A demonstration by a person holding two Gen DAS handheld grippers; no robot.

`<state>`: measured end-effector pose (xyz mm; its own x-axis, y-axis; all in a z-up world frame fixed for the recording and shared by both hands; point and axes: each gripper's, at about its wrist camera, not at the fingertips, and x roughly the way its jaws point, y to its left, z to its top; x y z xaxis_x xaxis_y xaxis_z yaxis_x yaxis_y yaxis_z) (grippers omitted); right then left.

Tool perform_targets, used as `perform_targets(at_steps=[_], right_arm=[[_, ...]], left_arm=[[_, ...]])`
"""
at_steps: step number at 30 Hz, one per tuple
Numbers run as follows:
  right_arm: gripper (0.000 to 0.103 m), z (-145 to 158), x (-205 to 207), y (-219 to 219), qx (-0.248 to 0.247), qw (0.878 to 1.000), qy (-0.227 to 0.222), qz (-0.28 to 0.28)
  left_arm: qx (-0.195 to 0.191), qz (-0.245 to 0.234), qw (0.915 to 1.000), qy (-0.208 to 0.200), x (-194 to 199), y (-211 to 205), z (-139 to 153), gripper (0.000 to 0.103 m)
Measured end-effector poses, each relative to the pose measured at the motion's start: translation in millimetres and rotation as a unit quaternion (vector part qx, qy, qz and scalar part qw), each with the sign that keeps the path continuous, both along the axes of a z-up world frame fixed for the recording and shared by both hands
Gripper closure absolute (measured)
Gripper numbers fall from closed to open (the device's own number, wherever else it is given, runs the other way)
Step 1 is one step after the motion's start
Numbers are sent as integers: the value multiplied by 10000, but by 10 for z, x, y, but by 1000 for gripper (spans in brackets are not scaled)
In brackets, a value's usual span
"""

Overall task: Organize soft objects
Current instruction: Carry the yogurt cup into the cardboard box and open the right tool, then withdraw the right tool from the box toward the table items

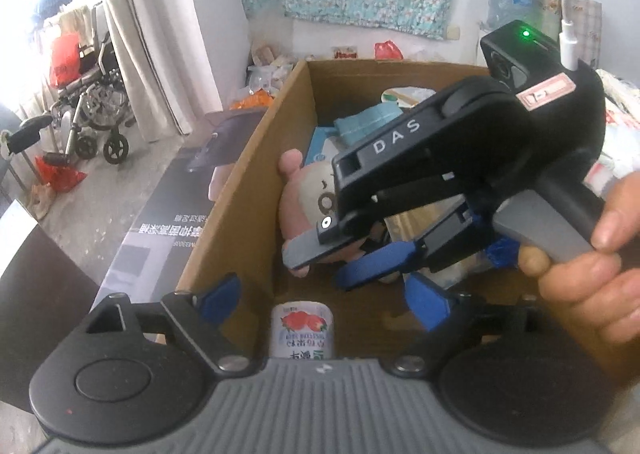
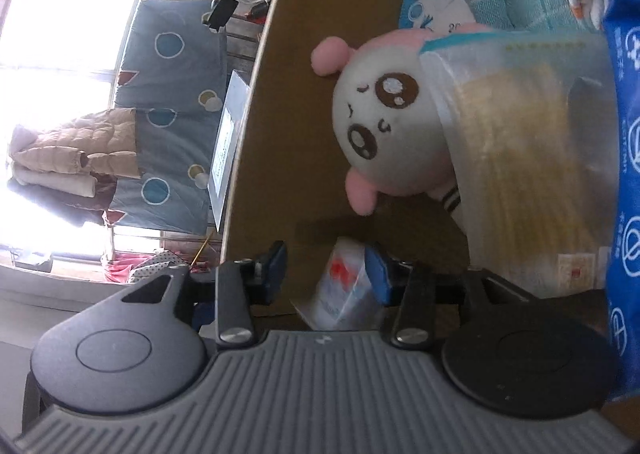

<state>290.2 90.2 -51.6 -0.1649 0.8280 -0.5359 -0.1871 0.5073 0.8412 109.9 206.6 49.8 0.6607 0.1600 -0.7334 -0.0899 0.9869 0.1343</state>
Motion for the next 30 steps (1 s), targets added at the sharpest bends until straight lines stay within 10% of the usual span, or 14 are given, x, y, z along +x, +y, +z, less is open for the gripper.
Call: perform_targets(at_steps=[18, 25, 30], right_arm=[[34, 693, -282, -801, 741, 9938, -787, -261], [19, 998, -951, -2204, 1529, 9650, -1672, -1318], [17, 1037, -1601, -3477, 1091, 9245, -2427, -2728]], left_arm=[[-473, -301, 9951, -815, -546, -199, 401, 10], [-848, -1479, 9749, -1432, -841, -908, 501, 5], [-1028, -2513, 9515, -1445, -909, -1618, 406, 5]])
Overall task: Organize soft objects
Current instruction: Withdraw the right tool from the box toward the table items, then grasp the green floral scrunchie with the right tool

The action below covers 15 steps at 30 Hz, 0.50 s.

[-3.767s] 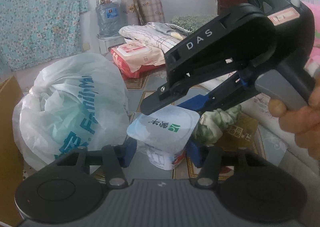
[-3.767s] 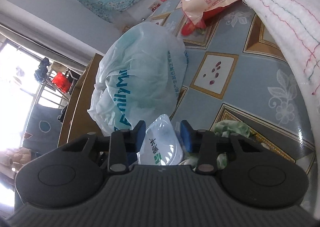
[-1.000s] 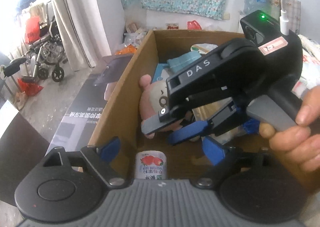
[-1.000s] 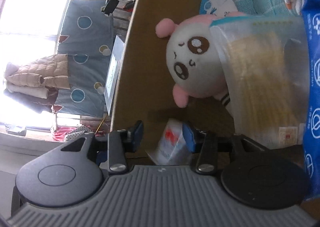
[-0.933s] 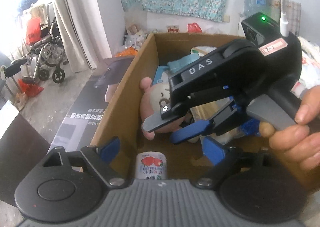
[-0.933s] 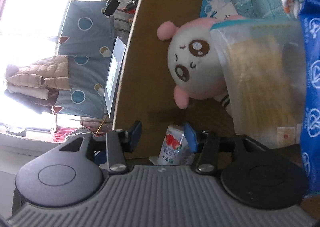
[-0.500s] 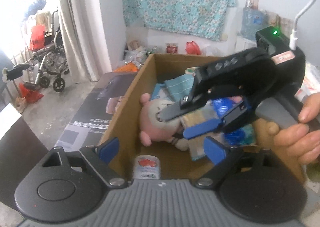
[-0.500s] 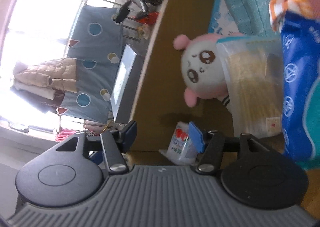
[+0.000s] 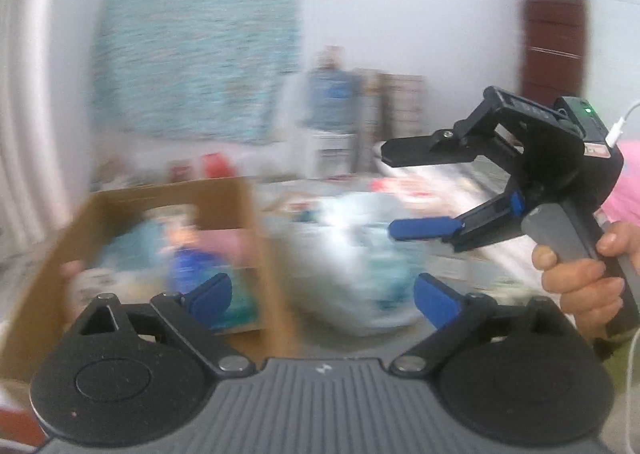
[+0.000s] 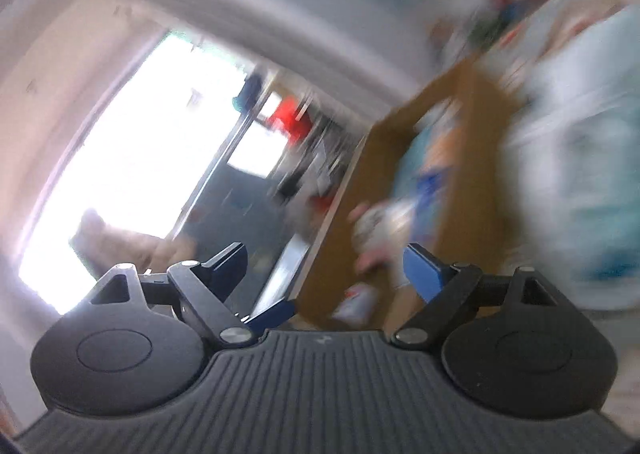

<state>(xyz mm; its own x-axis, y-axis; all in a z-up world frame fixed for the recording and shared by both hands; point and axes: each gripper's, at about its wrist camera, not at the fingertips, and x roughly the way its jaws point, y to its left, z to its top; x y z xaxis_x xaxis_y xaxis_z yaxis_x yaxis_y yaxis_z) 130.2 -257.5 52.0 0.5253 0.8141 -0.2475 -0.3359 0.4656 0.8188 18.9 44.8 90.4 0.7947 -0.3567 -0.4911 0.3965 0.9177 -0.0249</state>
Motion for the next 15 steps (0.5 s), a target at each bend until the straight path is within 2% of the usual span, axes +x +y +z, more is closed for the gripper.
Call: perform_targets(at_steps=[4, 7, 12, 15], right_arm=[[15, -44, -500, -830, -153, 9916, -84, -1278], [15, -167, -804, -1205, -283, 9813, -54, -1905], [15, -529, -1012, -1466, -520, 9682, 347, -2421], [15, -724, -1022, -1535, -688, 9628, 513, -2562]], left_arm=[[131, -758, 9970, 85, -16, -565, -187, 5], [258, -1280, 9911, 269, -20, -963, -403, 5], [460, -1704, 9827, 565, 88, -1462, -746, 5], [564, -1756, 9804, 699, 186, -1631, -916, 9]])
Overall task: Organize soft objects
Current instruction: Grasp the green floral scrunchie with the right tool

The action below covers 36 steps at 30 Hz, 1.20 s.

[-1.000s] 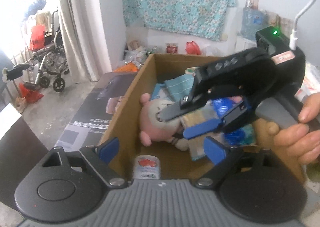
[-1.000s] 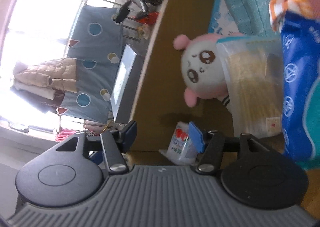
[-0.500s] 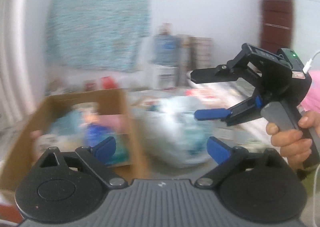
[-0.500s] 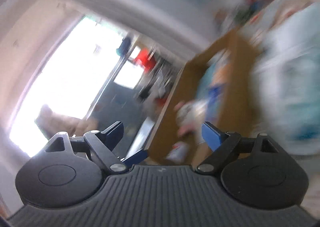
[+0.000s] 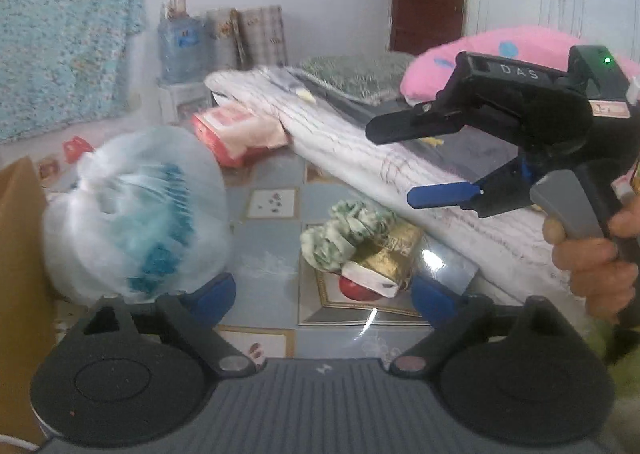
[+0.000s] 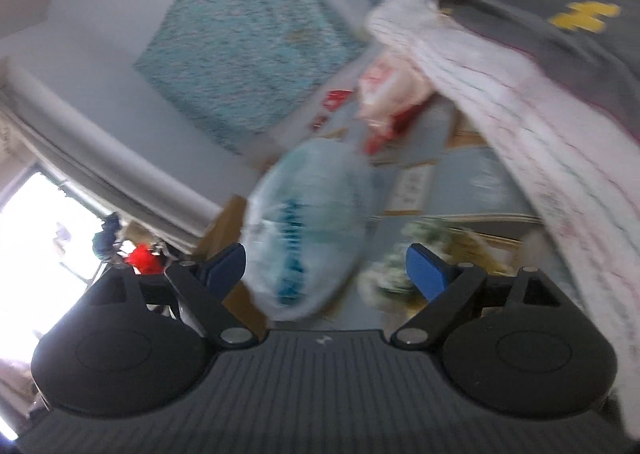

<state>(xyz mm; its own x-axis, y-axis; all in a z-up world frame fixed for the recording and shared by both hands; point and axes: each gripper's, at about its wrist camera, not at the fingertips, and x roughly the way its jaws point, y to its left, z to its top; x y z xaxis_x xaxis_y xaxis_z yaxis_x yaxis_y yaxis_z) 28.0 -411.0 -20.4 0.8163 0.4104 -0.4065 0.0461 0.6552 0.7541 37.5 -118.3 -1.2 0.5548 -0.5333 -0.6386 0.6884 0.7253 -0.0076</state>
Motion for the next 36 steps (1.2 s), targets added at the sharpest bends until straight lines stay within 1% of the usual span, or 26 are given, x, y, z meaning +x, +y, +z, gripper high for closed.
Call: perform_targets(at_steps=[2, 5, 7, 11, 14, 17, 20, 21, 23, 26, 27, 29, 31, 32, 33, 36], right_arm=[[15, -73, 57, -3, -161, 9998, 39, -57], [16, -141, 161, -9, -352, 9994, 42, -40], [16, -197, 246, 1, -422, 9991, 82, -20], [17, -249, 401, 13, -499, 9986, 144, -14], [19, -267, 502, 2, -534, 9984, 204, -8], [20, -326, 634, 0, -639, 9975, 309, 15], [26, -399, 711, 4, -817, 9955, 477, -17], [29, -426, 729, 6, -836, 9951, 522, -11], [34, -481, 766, 8, -813, 9950, 586, 39], [42, -523, 809, 23, -837, 9945, 627, 102], [46, -534, 815, 30, -823, 9945, 630, 128], [52, -545, 821, 40, -773, 9949, 621, 179], [59, -562, 837, 69, -730, 9952, 599, 245], [61, -565, 844, 86, -727, 9953, 586, 272], [64, -561, 852, 99, -728, 9953, 572, 299], [71, -556, 879, 145, -705, 9955, 514, 376]], left_arm=[[21, 3, 10000, 44, 67, -47, -64, 11], [-11, 74, 9997, 242, 204, -128, -113, 12], [-120, 108, 9987, 473, 332, -167, -152, 15], [-328, 117, 9948, 954, 524, -221, -212, 15], [-377, 102, 9918, 1213, 649, -270, -271, 15], [-487, 114, 9865, 1558, 786, -309, -332, 15], [-565, 227, 9798, 1906, 934, -345, -414, 15], [-586, 252, 9779, 1992, 975, -353, -441, 15], [-610, 277, 9756, 2093, 1041, -366, -478, 16], [-701, 297, 9725, 2201, 1109, -364, -524, 20], [-730, 307, 9722, 2203, 1125, -362, -527, 22], [-743, 331, 9716, 2222, 1151, -366, -523, 26], [-777, 344, 9709, 2237, 1177, -373, -524, 33], [-788, 337, 9705, 2252, 1190, -380, -524, 35], [-801, 332, 9706, 2246, 1194, -385, -521, 39], [-816, 364, 9728, 2136, 1177, -389, -485, 48]])
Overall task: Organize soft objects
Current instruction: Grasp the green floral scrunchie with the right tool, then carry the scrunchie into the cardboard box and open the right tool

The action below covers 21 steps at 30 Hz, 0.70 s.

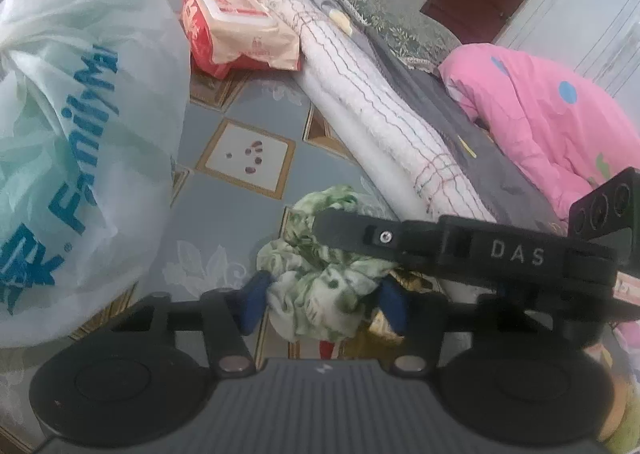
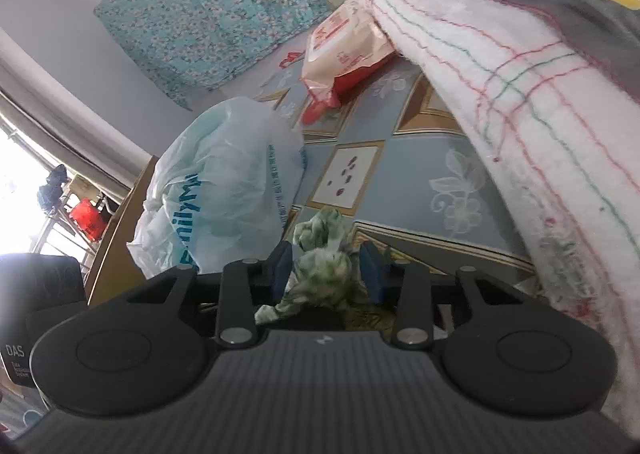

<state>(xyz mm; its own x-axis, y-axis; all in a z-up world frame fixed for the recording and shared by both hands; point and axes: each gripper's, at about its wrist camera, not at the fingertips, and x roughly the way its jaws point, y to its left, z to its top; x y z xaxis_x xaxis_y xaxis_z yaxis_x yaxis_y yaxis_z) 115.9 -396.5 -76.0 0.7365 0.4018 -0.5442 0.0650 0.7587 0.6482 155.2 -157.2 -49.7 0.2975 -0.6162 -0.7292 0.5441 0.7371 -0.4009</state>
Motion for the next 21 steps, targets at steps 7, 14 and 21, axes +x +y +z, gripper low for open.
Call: perform_targets(at_steps=[7, 14, 21], right_arm=[[75, 112, 13, 89, 16, 9995, -298, 125], [75, 313, -52, 91, 140, 9975, -664, 197], [75, 601, -208, 214, 222, 9940, -1014, 342]], left_arm=[[25, 74, 9990, -438, -34, -23, 144, 63], [41, 192, 9944, -1035, -176, 15, 403, 66], [-21, 303, 9885, -1482, -404, 181, 677, 66]])
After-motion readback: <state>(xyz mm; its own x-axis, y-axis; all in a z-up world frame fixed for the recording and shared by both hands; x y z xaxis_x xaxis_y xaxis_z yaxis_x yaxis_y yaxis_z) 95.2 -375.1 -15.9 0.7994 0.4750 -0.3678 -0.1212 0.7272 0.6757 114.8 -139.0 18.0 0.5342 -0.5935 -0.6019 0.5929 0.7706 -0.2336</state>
